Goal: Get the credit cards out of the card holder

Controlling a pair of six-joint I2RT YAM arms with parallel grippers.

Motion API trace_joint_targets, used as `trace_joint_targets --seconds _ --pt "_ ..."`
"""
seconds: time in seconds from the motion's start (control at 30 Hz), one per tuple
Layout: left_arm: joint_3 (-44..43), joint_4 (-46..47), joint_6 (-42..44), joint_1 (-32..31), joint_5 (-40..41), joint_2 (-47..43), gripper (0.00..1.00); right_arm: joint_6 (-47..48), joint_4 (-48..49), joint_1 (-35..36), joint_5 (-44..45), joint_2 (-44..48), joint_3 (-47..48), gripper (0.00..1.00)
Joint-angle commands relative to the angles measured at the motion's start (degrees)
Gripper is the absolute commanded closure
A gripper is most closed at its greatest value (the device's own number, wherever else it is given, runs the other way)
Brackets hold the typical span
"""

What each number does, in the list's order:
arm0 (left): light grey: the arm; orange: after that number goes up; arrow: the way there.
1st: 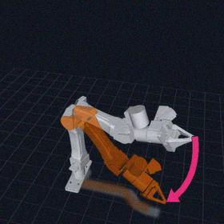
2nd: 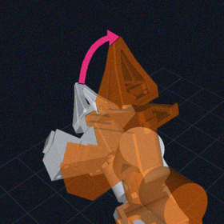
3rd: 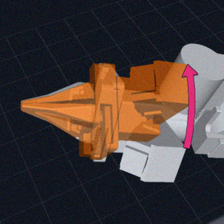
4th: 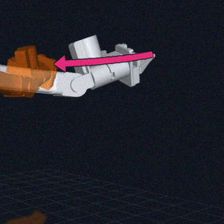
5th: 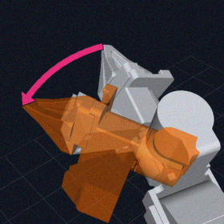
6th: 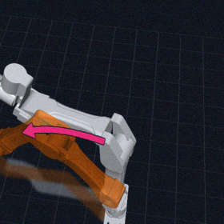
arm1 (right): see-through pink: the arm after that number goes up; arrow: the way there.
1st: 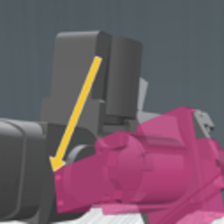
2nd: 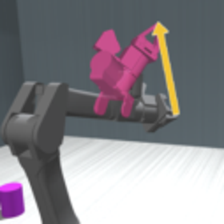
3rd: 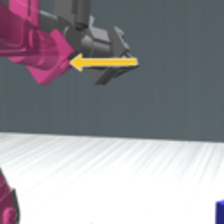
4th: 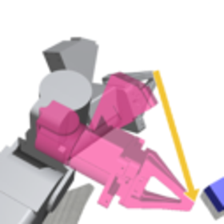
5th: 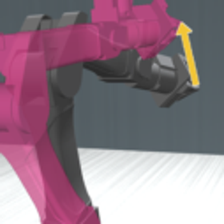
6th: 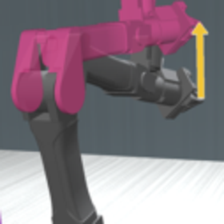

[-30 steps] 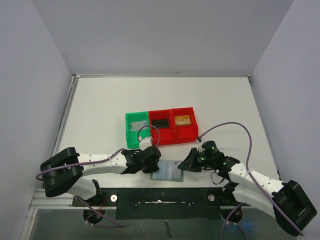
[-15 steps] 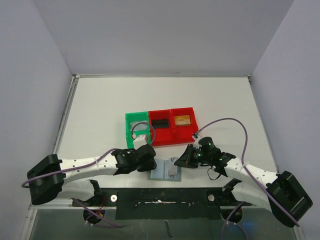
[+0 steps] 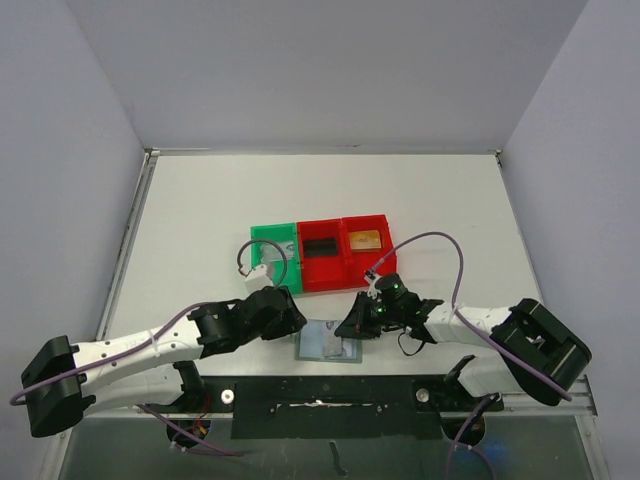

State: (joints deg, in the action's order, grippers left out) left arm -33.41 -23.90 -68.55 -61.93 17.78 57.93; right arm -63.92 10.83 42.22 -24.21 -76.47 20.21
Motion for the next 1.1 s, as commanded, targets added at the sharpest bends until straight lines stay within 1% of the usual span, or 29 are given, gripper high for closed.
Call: trace_joint_targets --seconds 0.0,0.13,0.23,0.3,0.4,0.53,0.63,0.7,0.77,0.93,1.07 --pt "1.7 4.3 -0.8 0.7 -2.3 -1.2 0.50 1.1 -0.7 0.4 1.9 0.9 2.6 1.00" --pt "2.7 7.9 -0.9 1.2 -5.1 -0.9 0.48 2.4 -2.6 0.3 1.4 4.6 4.1 1.00" --pt "3.8 12.3 -1.2 2.3 -8.4 -1.0 0.42 2.3 -2.1 0.1 1.1 7.6 3.9 1.00" --pt "5.0 16.4 -1.1 3.9 -11.8 -0.9 0.39 2.0 -1.5 -0.1 0.8 9.0 3.4 1.00" --pt "7.9 23.1 -1.9 7.8 -18.8 -1.0 0.38 1.1 0.9 -0.5 0.2 10.4 2.0 1.00" --pt "13.9 33.8 -4.6 12.5 -25.8 -3.1 0.38 0.1 5.8 -0.5 -1.2 11.6 0.4 1.00" --pt "19.2 46.4 -8.0 14.8 -30.1 -5.4 0.38 -0.2 8.2 -0.6 -2.2 12.8 -0.1 1.00" --pt "21.6 51.6 -10.4 16.1 -31.7 -6.5 0.39 -0.3 8.8 -0.5 -2.4 14.0 -0.1 1.00" --pt "22.0 52.6 -10.2 16.5 -32.1 -7.7 0.39 -0.2 8.7 -0.6 -2.4 15.1 0.2 1.00" --pt "19.6 50.7 -7.9 16.7 -32.6 -8.8 0.39 0.0 8.9 -0.6 -2.9 17.8 0.7 1.00" --pt "18.6 52.0 -7.4 16.7 -33.7 -8.1 0.44 -0.2 10.0 -0.7 -3.3 19.4 0.8 1.00"
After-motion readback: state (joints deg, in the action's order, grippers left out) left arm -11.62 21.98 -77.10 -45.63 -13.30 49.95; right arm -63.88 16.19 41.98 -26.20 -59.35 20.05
